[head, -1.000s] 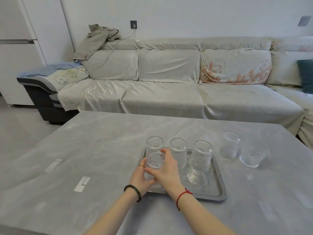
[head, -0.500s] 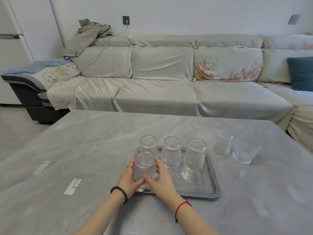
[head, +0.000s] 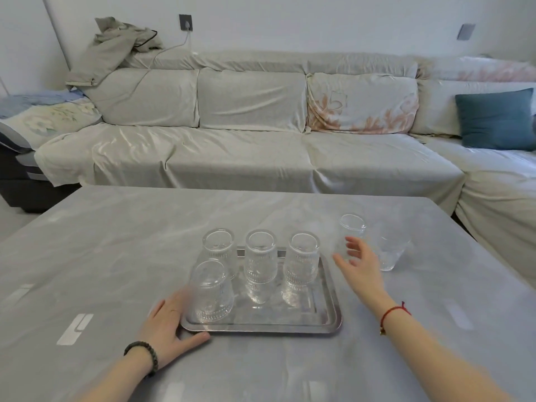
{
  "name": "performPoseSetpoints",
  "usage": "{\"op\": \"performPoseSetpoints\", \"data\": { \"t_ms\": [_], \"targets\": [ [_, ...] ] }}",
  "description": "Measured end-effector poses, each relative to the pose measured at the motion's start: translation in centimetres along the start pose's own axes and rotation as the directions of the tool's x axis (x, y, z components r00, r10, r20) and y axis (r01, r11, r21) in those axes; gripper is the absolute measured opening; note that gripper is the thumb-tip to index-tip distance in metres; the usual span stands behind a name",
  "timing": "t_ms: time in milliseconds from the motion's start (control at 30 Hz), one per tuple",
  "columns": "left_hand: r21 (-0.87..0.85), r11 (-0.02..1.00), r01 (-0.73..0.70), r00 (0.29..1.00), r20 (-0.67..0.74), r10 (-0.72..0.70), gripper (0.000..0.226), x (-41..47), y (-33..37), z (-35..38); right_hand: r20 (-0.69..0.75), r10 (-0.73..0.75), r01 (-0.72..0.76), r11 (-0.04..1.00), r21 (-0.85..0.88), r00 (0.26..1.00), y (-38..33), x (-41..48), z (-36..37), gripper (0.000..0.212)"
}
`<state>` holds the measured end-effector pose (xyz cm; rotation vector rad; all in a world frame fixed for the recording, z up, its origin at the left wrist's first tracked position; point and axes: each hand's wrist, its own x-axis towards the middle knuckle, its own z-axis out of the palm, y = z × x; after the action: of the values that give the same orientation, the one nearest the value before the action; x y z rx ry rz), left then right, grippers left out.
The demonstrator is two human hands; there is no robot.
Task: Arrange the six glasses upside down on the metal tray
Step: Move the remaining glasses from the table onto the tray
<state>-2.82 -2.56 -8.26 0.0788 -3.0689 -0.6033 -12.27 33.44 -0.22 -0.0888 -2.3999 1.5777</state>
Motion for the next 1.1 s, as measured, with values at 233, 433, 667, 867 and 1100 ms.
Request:
{"op": "performPoseSetpoints", "data": {
  "t_ms": [233, 433, 667, 867, 1100],
  "targets": [
    [0.020, 1.000, 0.012, 0.999, -0.031, -0.012, 0.131, 0.1, -0.1, 0.3, 0.132, -0.111, 0.159, 0.881, -0.446, 0.985, 0.7, 6.8, -1.3, 0.066],
    [-0.002, 1.000, 0.022, 0.999, -0.029, -0.022, 0.125, 0.0, 0.3, 0.1, 0.140, 0.033, 0.049, 0.835, -0.548, 0.990, 0.2, 10.6, 0.4, 0.074],
    [0.027, 1.000, 0.007, 1.000, -0.017, -0.007, 0.120, -0.1, 0.5, -0.1, 0.015, -0.044, 0.047, 0.944, -0.327, 0.999, 0.1, 9.8, 0.1, 0.069],
    [0.032, 0.999, 0.011, 1.000, 0.005, -0.011, 0.124, -0.2, 0.6, -0.2, -0.236, -0.270, 0.239, 0.959, -0.151, 0.933, -4.2, 6.3, -1.8, 0.070],
    [0.003, 1.000, -0.001, 1.000, 0.016, 0.001, 0.114, -0.5, 1.0, -0.6, -0.158, -0.284, 0.305, 0.943, 0.132, 0.946, -8.3, -3.0, -1.7, 0.069]
  ]
}}
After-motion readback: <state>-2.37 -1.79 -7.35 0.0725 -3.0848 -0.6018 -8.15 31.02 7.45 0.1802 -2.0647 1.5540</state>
